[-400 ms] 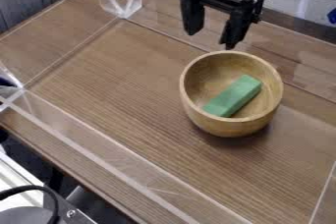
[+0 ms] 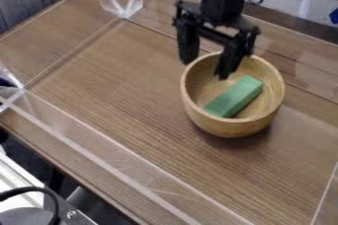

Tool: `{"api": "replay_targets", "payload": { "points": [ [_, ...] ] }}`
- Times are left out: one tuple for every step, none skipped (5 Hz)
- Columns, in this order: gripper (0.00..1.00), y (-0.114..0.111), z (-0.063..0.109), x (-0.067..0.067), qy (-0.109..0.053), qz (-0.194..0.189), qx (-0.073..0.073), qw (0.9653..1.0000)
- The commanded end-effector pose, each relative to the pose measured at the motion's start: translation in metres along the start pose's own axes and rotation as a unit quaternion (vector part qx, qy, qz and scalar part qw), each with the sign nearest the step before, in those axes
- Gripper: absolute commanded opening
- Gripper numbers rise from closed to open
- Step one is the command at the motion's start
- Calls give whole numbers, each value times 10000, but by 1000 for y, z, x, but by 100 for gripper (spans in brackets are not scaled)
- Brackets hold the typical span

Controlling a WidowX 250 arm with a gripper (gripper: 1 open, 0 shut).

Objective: Remove the green block from inside the brown bowl and put it on the table

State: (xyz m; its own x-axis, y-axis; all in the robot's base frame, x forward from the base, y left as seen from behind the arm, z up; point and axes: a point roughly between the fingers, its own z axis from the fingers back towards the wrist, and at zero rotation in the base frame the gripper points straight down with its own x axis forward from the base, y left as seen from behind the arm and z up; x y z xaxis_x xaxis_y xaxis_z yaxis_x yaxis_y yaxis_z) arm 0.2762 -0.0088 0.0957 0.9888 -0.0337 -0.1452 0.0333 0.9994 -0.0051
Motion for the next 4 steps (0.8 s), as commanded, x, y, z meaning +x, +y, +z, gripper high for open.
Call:
{"api": "replay_targets", "payload": {
  "points": [
    [100,-5,-2,5,-264,-114,-37,9996],
    [100,-10,-13,8,-246,-193,-56,9995],
    [100,-16,-24,12,-219,-267,-52,9994],
    [100,-20,-32,16,-163,-314,-13,9994]
  ]
}}
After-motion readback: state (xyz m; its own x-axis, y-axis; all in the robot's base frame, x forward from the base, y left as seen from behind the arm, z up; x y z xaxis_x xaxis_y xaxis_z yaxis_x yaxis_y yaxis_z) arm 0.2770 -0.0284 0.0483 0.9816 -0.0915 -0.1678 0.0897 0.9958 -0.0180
